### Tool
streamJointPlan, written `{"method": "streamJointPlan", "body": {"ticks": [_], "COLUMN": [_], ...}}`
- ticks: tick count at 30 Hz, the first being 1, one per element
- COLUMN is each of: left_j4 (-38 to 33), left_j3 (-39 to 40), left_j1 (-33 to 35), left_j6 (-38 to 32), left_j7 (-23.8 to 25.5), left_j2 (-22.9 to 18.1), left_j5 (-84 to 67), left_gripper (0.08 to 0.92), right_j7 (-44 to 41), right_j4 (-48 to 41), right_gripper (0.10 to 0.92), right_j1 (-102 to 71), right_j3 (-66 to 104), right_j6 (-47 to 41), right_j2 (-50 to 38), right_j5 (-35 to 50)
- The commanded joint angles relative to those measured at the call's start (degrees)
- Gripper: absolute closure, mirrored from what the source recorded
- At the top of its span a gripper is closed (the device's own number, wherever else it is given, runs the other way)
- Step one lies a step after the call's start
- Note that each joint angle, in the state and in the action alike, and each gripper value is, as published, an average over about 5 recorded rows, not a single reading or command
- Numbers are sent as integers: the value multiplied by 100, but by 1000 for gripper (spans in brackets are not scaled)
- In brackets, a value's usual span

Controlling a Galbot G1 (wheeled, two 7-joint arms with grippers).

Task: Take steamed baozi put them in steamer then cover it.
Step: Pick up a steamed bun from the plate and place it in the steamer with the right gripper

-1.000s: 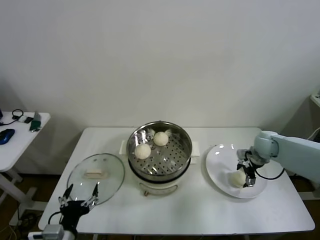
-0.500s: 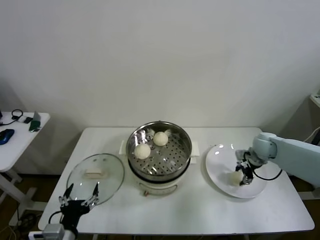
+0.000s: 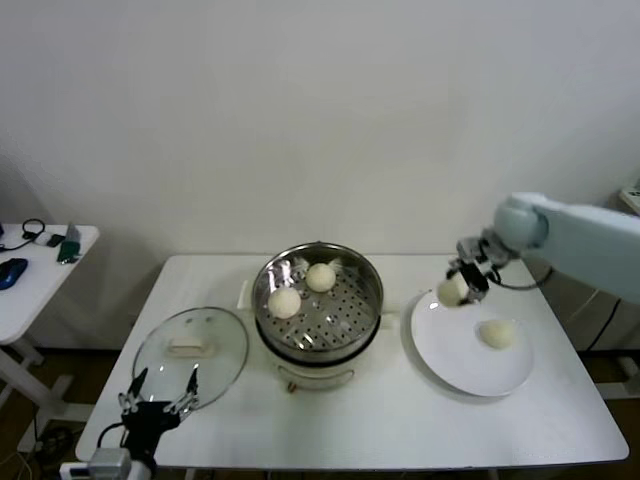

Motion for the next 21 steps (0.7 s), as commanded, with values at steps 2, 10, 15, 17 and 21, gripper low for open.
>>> {"method": "streamJointPlan", "body": {"ticks": [2,10,15,17,21], "left_j4": [-32,-111,-125,-125,-126], "left_j3": [-16,-87,-122,-132,-133], "left_j1": [0,53,117,139,172], "left_j6": [13,-26,-67,-82,-117], "left_j7": [-11,-39,-66,-83,-105], "left_j2": [-9,-54,-80,-89,-123], "left_j5": [31,95,129,124,123], "left_gripper": [177,177,177,177,177], "right_j7": [-82,116,123,126,122], "right_j4": [1422,1721,1571,1493,1316], "right_gripper": [380,386,388,386,381], "right_j1": [2138,1162,501,332,19], "right_j3": [-131,-209,-293,-342,-459], "right_j6": [1524,1855,1834,1795,1703], "right_j2": [1539,2523,2847,2898,2931], "right_j5": [-244,-998,-1302,-1349,-1344]}}
